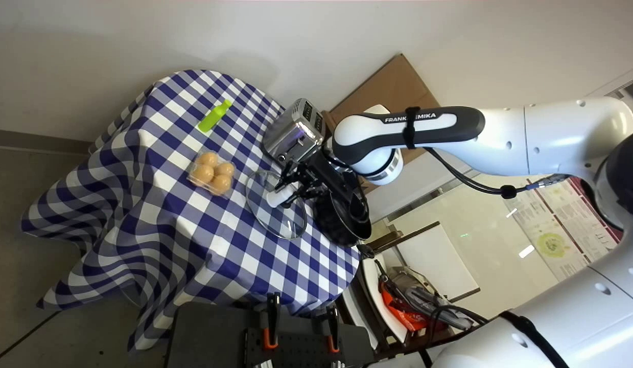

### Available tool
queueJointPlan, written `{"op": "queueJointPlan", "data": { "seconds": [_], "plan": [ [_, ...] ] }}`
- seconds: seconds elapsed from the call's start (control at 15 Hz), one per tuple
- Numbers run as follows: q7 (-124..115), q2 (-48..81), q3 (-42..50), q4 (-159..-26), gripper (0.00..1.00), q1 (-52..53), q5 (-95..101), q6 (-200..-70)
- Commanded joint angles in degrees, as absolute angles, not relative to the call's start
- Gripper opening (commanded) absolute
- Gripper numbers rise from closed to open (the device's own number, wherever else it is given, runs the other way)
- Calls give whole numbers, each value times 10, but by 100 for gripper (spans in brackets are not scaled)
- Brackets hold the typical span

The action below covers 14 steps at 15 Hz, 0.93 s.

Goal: Pick up the small white bottle from the table and move it to the right.

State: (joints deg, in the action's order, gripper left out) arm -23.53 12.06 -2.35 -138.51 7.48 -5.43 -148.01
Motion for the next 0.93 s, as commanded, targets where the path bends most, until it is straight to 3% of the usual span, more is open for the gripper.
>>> {"op": "queueJointPlan", "data": {
  "seconds": [0.0, 0.87],
  "plan": [
    [-274, 53, -11, -1436, 16, 67, -63, -1472],
    [-302, 95, 49, -1453, 16, -18, -106, -1477]
  ]
}}
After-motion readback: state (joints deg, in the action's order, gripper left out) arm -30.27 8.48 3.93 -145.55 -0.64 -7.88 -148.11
